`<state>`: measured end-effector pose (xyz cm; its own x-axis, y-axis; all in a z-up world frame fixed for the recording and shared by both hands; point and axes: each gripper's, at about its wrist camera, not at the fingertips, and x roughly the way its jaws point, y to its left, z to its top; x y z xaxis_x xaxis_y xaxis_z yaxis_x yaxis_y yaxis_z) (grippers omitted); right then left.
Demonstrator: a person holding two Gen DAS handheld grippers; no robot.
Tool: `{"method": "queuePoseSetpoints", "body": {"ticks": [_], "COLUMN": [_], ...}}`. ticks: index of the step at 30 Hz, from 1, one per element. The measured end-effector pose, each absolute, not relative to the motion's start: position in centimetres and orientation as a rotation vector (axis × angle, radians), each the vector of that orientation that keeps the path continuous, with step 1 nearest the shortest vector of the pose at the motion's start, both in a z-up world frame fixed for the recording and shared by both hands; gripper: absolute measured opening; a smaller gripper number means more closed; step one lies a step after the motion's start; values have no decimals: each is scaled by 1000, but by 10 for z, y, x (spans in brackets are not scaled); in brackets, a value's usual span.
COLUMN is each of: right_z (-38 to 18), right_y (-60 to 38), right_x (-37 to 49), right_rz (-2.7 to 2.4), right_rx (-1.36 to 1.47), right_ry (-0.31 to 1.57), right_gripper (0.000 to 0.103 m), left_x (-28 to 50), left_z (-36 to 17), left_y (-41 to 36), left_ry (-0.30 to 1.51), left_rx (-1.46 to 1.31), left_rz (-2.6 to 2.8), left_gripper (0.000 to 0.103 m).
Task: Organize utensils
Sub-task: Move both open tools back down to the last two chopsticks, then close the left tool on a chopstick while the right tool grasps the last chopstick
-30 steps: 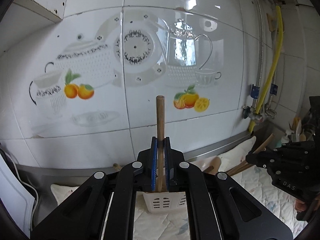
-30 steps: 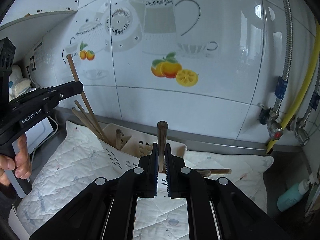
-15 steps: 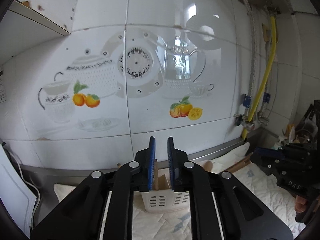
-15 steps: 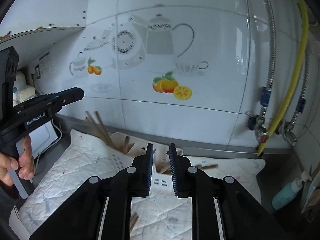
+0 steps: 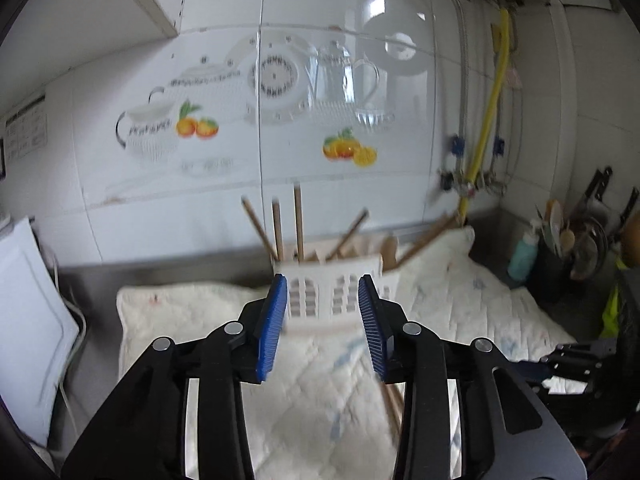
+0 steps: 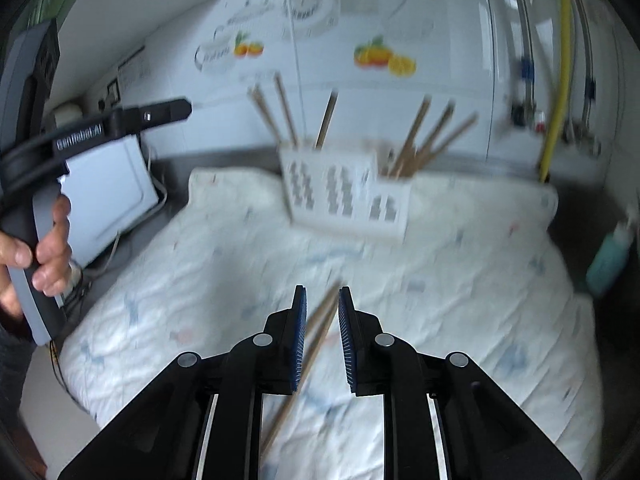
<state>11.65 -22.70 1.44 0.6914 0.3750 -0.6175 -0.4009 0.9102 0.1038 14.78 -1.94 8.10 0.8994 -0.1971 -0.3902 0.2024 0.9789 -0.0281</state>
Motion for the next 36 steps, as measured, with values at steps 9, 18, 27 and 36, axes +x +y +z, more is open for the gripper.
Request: {"method": "queuePoseSetpoints", "body": {"ticks": [9,18,27,36], "right_z": [-55,-87,-96,-88], "right_y": [-212,-207,-203,-218], "right_x": [81,80,85,80], "right_rz": [438,396,348,312], "right_rx": [34,148,143,142], "right_ry": [810,870,877,839], "right_gripper": [15,11,10,7], "left_x": [113,95,91,85], "left_z": [20,-13,-35,-57], "left_y": [-5,8,7,-17], "left_ry": [509,553,607,674], "left_rx": [-101,-134,-154,-153], "left_rz": [-188,-137,-145,-234], "left_gripper": [51,51,51,51]}}
